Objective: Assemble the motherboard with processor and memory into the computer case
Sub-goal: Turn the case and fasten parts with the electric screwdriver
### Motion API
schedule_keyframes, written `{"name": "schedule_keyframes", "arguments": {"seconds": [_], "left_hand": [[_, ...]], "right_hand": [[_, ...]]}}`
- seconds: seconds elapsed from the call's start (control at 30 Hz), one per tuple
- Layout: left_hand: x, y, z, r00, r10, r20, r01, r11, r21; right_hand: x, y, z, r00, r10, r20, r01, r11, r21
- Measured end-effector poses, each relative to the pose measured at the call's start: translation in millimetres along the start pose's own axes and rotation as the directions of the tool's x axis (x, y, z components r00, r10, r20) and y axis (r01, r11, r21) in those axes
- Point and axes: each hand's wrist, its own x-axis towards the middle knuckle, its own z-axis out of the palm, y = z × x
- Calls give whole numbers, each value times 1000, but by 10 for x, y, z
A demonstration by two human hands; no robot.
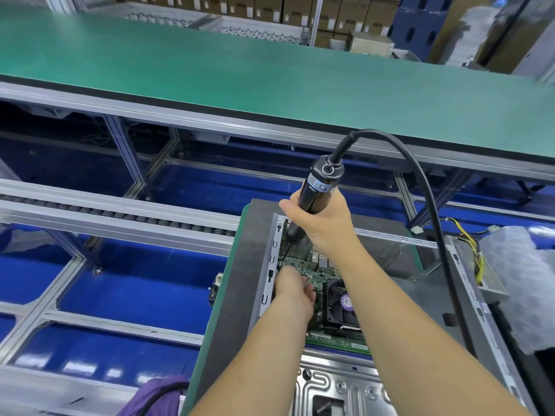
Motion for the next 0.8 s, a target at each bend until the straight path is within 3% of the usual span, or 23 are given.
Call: {"name": "schedule_keyframes", "arguments": {"seconds": [0.8], "left_hand": [[-71, -12, -1, 999, 39, 31, -39, 999, -14]], "right_hand": [[85, -141, 80, 998, 62, 0, -61, 997, -41]]}}
